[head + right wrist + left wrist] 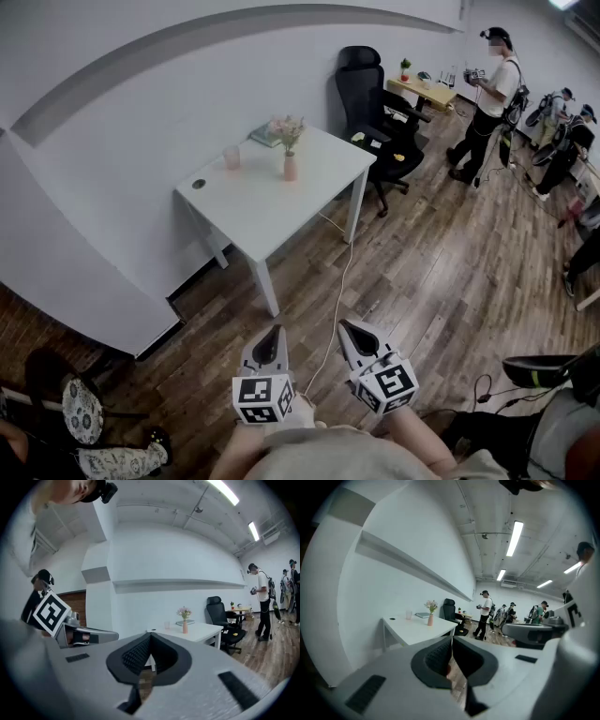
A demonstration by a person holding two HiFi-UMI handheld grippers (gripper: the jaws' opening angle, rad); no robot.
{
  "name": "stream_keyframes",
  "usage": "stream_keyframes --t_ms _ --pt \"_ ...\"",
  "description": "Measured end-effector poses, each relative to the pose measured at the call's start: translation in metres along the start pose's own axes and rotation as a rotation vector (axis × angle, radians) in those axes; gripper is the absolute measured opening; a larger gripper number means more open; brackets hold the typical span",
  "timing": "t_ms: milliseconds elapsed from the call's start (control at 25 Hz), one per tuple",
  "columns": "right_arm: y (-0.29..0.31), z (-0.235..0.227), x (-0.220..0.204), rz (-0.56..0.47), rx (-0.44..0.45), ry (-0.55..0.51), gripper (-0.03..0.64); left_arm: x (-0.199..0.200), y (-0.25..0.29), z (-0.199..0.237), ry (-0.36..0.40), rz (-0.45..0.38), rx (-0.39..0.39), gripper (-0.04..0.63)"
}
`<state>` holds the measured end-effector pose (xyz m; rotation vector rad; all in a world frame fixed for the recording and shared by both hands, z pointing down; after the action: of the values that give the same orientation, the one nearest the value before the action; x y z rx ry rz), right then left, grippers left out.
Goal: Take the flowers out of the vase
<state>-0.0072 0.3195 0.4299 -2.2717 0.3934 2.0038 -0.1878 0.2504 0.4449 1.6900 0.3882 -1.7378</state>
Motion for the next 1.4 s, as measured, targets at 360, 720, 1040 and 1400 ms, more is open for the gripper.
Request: stream_keyframes --t_ms 360,720,1040,1400 --pt "-0.034 0.038 -0.013 -0.012 0.01 0.021 -0.003 -0.011 -0.049 -0.007 0.002 -0.022 -0.014 0.009" --pt "-0.054 0.051 -0.009 -0.025 -0.013 0.019 -0.003 -0.011 -0.068 -0.014 0.008 -0.02 -0.048 0.009" --pt "-0.077 0.055 -0.015 -0.019 -0.027 0.037 0.0 -0.016 -0.082 -0.03 0.014 -0.031 -0.074 0.009" --pt "-0.085 0.053 -0.02 0.004 -0.044 0.05 0.0 -0.019 -0.085 -0.037 -0.002 -0.023 -0.093 0.009"
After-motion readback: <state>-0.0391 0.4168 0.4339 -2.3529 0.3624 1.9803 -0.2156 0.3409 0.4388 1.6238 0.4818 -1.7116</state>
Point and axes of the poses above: the fingertips, and each gripper's own axes: y forward along the fingers, z to its left, x out of its top, the point moved 8 cm from there along -y, backward along the fingers, and after that the axes turned 3 degrees about y, right-handed, at the moved point
